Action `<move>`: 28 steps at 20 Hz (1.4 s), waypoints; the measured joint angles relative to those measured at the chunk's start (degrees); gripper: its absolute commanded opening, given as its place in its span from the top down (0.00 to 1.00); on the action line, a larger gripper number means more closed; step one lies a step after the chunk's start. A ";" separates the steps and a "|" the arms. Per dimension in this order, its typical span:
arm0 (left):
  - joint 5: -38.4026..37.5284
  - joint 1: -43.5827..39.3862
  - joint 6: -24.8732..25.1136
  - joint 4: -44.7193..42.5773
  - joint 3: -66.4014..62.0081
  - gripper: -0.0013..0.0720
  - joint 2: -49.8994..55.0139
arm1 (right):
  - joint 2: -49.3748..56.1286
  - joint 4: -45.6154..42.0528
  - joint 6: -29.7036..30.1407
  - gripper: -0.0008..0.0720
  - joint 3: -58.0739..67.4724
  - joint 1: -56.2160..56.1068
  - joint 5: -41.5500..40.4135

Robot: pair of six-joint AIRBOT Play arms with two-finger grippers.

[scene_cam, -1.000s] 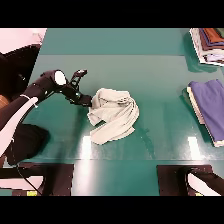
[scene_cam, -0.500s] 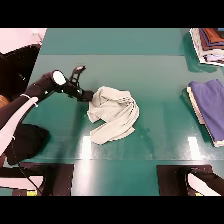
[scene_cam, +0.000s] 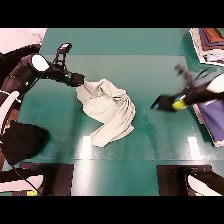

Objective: Fold the shirts.

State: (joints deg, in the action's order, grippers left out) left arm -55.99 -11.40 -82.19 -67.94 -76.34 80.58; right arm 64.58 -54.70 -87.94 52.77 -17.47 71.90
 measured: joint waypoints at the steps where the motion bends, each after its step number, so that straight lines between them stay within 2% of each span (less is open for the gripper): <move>1: -0.22 0.04 0.02 -0.17 -0.11 0.95 -0.07 | 1.38 1.75 0.81 0.29 -3.67 -1.97 -2.49; 5: -0.46 0.15 0.09 -0.50 -0.28 0.95 -0.26 | 8.44 10.36 5.40 0.31 -10.91 -8.85 -11.50; 7: -0.57 0.15 0.13 -0.61 -0.31 0.95 -0.28 | 11.50 13.35 7.02 0.45 -10.73 -11.10 -13.90; 8: -0.57 0.15 0.15 -0.63 -0.31 0.95 -0.28 | 12.76 14.34 7.58 0.58 -10.16 -12.02 -14.62; 9: -0.59 0.15 0.15 -0.70 -0.31 0.95 -0.28 | 13.77 14.45 8.00 0.83 -9.44 -12.63 -15.47; 10: -0.59 0.15 0.15 -0.85 -0.33 0.95 -0.31 | 14.62 14.21 8.55 0.97 -8.61 -13.03 -16.41; 12: -0.70 0.15 0.11 -1.86 -0.39 0.95 -0.63 | 15.19 13.51 9.11 0.97 -6.73 -13.33 -17.25; 15: -0.81 0.15 -1.33 -7.04 -1.64 0.95 -3.28 | 12.83 7.89 8.09 0.97 -3.04 -11.17 -16.70; 20: -0.85 0.17 -2.84 -15.54 -7.78 0.95 -13.57 | 1.60 -4.63 4.37 0.97 7.04 -0.63 -11.54; 28: -0.79 0.17 -3.26 -18.40 -19.12 0.95 -31.45 | -15.93 -9.25 3.52 0.97 27.28 16.35 -7.28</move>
State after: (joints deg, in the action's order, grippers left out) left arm -56.77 -11.22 -85.45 -86.35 -95.46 49.12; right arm 48.64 -63.94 -84.42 80.05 -1.13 64.62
